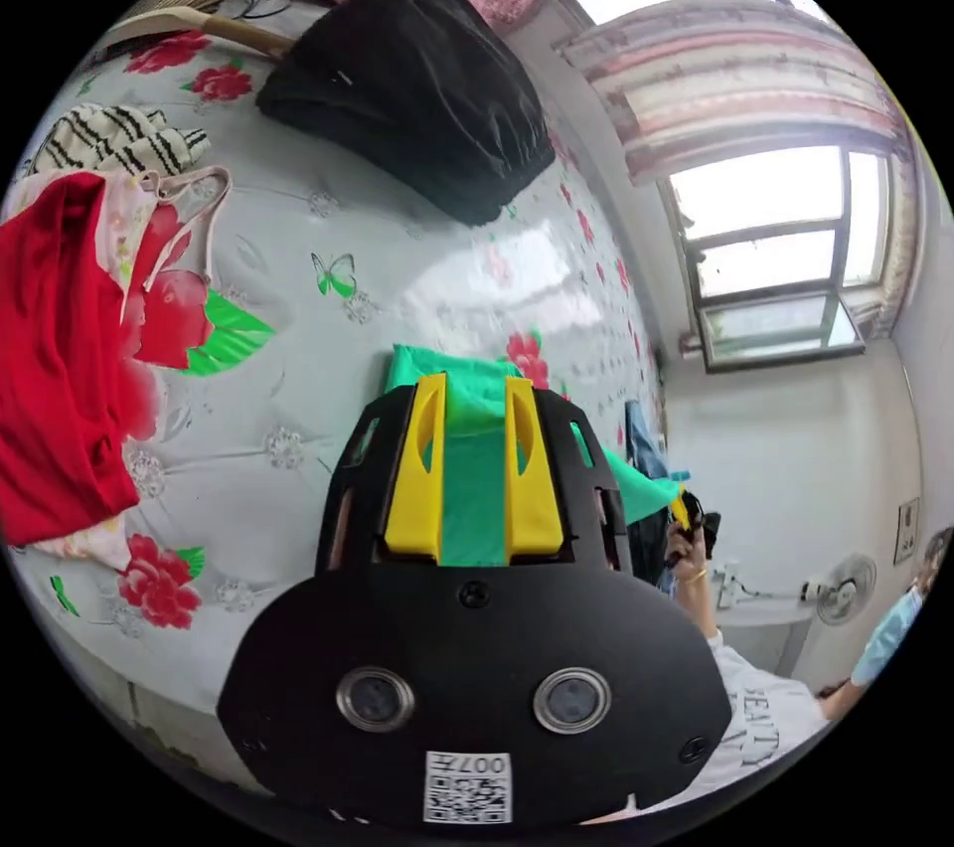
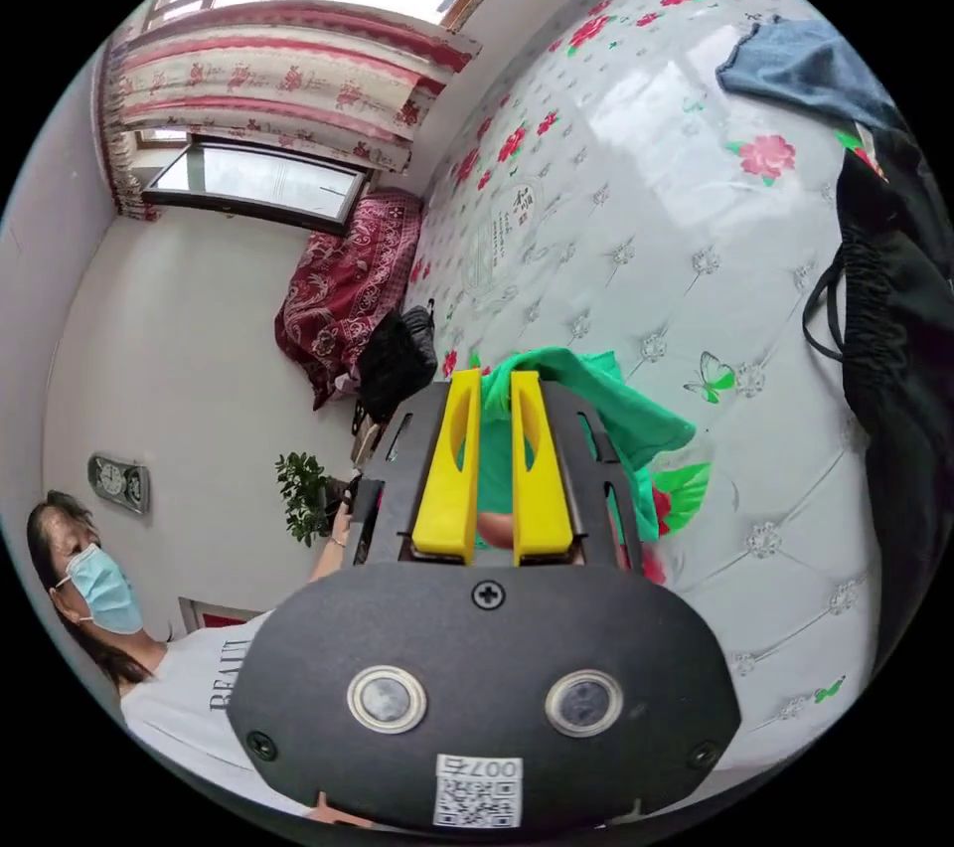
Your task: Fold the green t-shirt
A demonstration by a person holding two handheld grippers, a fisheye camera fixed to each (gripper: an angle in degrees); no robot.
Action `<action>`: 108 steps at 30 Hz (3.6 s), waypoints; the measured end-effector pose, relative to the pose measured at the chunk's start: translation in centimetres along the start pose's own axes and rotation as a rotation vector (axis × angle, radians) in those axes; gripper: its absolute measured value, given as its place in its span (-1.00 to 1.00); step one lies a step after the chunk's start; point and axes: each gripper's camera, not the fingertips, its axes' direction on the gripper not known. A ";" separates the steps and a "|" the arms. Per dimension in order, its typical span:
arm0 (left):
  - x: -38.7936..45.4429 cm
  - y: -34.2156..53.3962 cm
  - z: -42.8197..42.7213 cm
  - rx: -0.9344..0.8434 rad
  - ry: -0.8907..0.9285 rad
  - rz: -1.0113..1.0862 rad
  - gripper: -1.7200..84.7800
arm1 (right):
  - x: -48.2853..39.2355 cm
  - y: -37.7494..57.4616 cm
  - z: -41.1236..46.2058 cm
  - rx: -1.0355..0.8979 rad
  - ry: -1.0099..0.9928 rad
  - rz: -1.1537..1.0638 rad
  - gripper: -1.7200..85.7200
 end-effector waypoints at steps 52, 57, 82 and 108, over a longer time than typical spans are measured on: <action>-12.0 18.7 -2.7 -0.020 0.395 -0.149 -0.54 | -15.9 19.1 35.6 -0.498 0.033 -0.497 -0.79; -11.5 18.0 -0.3 -0.063 0.369 -0.141 -0.56 | -5.6 15.3 35.3 -0.493 -0.122 -0.062 -0.75; -12.6 9.3 -27.5 0.451 -0.018 -0.004 -0.82 | -44.7 25.6 51.8 -0.664 -0.553 -0.506 -0.81; 5.1 30.3 5.4 -0.354 -0.294 0.604 -0.73 | 8.7 28.2 -2.7 0.008 0.857 0.007 -0.70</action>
